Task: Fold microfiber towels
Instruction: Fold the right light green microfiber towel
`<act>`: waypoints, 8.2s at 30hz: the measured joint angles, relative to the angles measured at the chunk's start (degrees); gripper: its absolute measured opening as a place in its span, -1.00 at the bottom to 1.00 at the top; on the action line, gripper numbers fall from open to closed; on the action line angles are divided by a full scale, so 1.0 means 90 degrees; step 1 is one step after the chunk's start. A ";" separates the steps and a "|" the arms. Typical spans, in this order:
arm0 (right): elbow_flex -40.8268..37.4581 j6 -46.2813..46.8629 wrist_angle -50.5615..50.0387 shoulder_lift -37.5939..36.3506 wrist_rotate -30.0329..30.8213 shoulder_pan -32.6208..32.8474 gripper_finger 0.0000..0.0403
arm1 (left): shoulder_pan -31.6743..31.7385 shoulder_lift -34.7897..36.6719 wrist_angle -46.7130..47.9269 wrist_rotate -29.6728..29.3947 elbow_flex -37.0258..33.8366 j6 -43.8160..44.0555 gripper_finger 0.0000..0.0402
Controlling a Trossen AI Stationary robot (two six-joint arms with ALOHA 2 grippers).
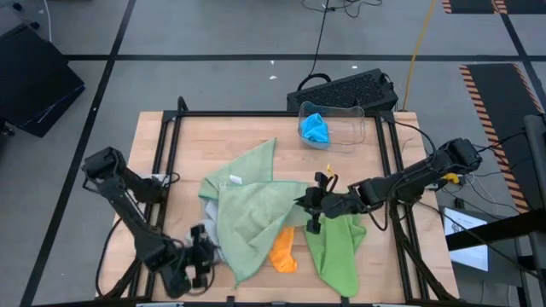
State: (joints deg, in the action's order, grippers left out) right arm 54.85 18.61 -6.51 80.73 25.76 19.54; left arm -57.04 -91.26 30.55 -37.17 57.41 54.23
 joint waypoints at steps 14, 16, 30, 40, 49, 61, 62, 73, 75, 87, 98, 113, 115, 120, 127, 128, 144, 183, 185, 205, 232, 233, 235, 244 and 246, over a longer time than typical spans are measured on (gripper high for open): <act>0.0000 0.0527 -0.0070 0.0000 0.0141 -0.0217 -0.99 | -0.0065 -0.2244 -0.3597 0.0088 -0.0005 -0.1744 0.22; 0.0000 0.0528 -0.0072 0.0000 0.0141 -0.0217 -0.99 | 0.0001 -0.2409 -0.3867 0.0132 -0.0005 -0.1886 0.29; 0.0000 0.0477 -0.0072 0.0000 0.0138 -0.0217 -0.99 | 0.0578 -0.2510 -0.3873 0.0690 0.0014 -0.2797 0.16; 0.0000 0.0457 -0.0072 0.0000 0.0121 -0.0126 -0.99 | 0.0811 -0.2497 -0.3490 0.1152 0.0026 -0.3051 -0.75; 0.0000 0.0540 0.0449 -0.0001 -0.0713 0.0473 -0.99 | 0.0702 -0.1442 -0.2817 0.0835 -0.0016 -0.3094 -0.94; 0.0002 0.0276 0.1129 -0.0002 -0.0450 0.1148 -0.99 | -0.0168 0.1431 -0.0672 -0.2265 -0.0005 -0.4358 -0.97; 0.0002 0.0225 0.1130 -0.0002 -0.0331 0.1146 -0.99 | -0.0163 0.1658 -0.0346 -0.2575 -0.0005 -0.4267 -0.97; 0.0002 -0.1419 0.1775 -0.0476 0.0490 0.0196 -0.99 | 0.1136 0.3342 0.1358 -0.4092 -0.0005 -0.4219 -0.96; 0.0002 -0.1634 0.1812 -0.0642 0.0476 -0.0076 -0.99 | 0.1496 0.3602 0.1357 -0.4230 -0.0005 -0.4451 -0.98; 0.0002 -0.2709 0.2589 -0.1859 -0.0899 -0.1703 -0.99 | 0.3712 0.5077 -0.0959 -0.2289 -0.0006 -0.7733 -0.98; 0.0017 -0.1947 0.1478 -0.2204 -0.1558 -0.1039 -0.99 | 0.3949 0.5431 -0.0451 0.0140 0.0005 -0.6735 -0.97; 0.0015 -0.0704 0.0343 -0.1277 -0.1492 0.0384 -0.99 | 0.2498 0.3376 -0.0476 0.2106 -0.0699 -0.3343 -0.97; 0.0015 -0.0625 0.0146 -0.1260 -0.1257 0.0466 -0.99 | 0.2296 0.3248 -0.0510 0.1964 -0.0661 -0.3348 -0.97; -0.0034 -0.0143 -0.0472 -0.1268 -0.0406 0.0515 -0.99 | 0.2007 0.3229 0.0481 0.0094 -0.0639 -0.2597 -0.97; -0.0660 0.0490 -0.0503 -0.1265 -0.0333 0.0189 -0.99 | 0.2502 0.3181 0.2090 -0.0680 -0.0678 -0.1361 -0.96; -0.0766 0.0586 -0.0499 -0.1265 -0.0315 0.0140 -0.99 | 0.2599 0.3190 0.2093 -0.0679 -0.0711 -0.1388 -0.96; -0.2343 0.0508 0.1742 -0.1217 -0.1259 -0.0870 -0.99 | 0.4219 0.3268 0.0865 0.0910 -0.1727 -0.2654 -0.96; -0.0753 -0.1574 0.0771 -0.2805 -0.1543 -0.1016 -0.99 | 0.3036 0.5482 0.0375 -0.1148 -0.0512 -0.4434 -0.96; -0.0579 -0.1752 0.0757 -0.2805 -0.1746 -0.1386 -0.99 | 0.3274 0.5542 0.0014 -0.1571 -0.0515 -0.4988 -0.96; -0.0419 -0.0692 -0.0090 -0.2763 -0.3249 -0.1077 -0.99 | 0.3827 0.5612 0.0368 0.3062 -0.0943 -0.3648 -0.96; -0.3456 0.0773 0.1507 -0.2381 -0.0838 -0.0845 -0.99 | 0.4118 0.4484 -0.0299 0.0510 -0.3075 -0.2443 -0.96; -0.3606 0.0732 0.1606 -0.2380 -0.0838 -0.0954 -0.99 | 0.4201 0.4464 -0.0392 0.0457 -0.3129 -0.2544 -0.96; -0.3845 0.0669 0.1950 -0.2380 -0.0850 -0.1172 -0.99 | 0.4366 0.4450 -0.0585 0.0403 -0.3228 -0.2795 -0.96; -0.4401 0.0508 0.2667 -0.2297 -0.1173 -0.1766 -0.99 | 0.4952 0.3879 -0.1154 0.0587 -0.3305 -0.3043 -0.96; -0.4432 0.0317 0.3031 -0.2156 -0.1242 -0.1803 -0.99 | 0.5020 0.3713 -0.1215 0.0621 -0.3305 -0.3036 -0.96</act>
State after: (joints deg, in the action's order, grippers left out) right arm 14.96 21.46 20.77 61.33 14.58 3.31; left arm -11.86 -57.84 19.61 -31.58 27.66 26.91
